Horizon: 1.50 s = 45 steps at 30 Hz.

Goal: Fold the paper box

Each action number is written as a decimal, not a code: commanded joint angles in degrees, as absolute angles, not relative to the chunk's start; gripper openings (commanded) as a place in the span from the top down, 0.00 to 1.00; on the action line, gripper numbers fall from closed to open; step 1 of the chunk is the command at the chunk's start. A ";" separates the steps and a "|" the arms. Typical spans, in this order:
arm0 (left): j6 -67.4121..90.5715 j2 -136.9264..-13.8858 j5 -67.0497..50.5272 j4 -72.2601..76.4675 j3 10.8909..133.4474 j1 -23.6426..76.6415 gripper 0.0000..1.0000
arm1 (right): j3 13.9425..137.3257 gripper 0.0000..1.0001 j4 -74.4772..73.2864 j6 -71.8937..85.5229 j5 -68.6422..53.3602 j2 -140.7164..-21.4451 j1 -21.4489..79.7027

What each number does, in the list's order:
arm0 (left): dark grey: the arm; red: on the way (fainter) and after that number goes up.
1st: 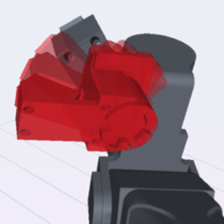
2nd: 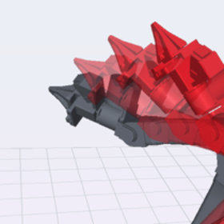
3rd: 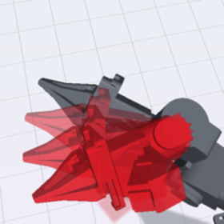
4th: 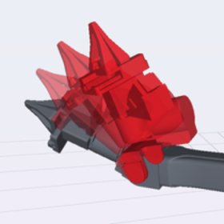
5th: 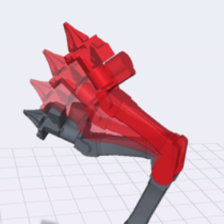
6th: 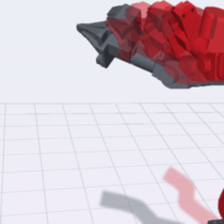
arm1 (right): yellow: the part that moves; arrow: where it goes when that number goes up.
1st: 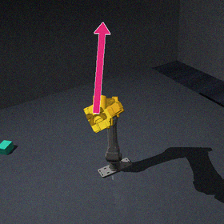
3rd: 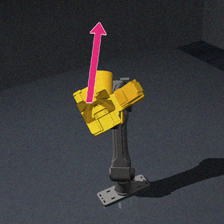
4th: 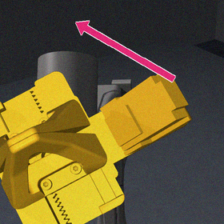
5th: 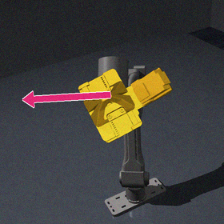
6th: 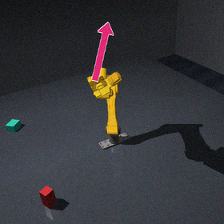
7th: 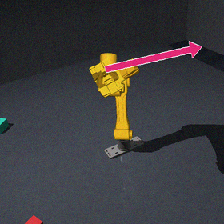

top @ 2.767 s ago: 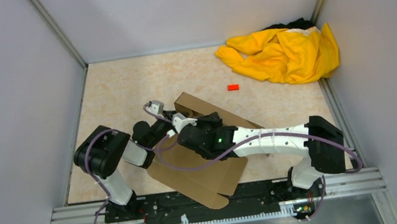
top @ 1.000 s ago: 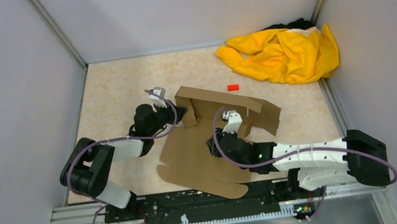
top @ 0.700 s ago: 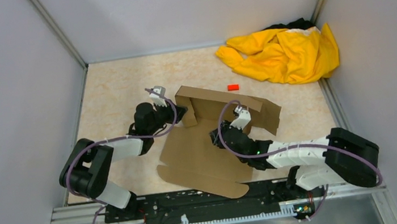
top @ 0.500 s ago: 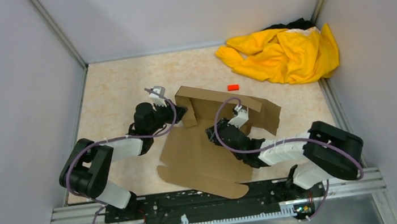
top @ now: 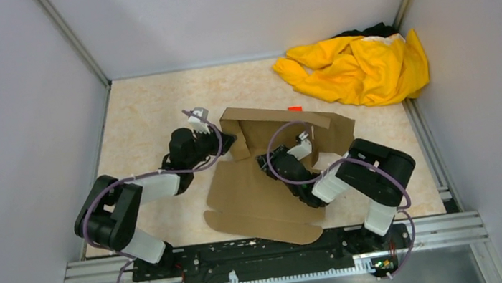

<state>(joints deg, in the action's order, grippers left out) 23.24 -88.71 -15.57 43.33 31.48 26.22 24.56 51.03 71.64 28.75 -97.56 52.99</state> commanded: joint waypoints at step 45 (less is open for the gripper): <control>11.93 -96.99 17.96 -34.02 68.98 34.47 0.69 | 32.08 0.62 3.63 23.32 0.54 -51.97 6.44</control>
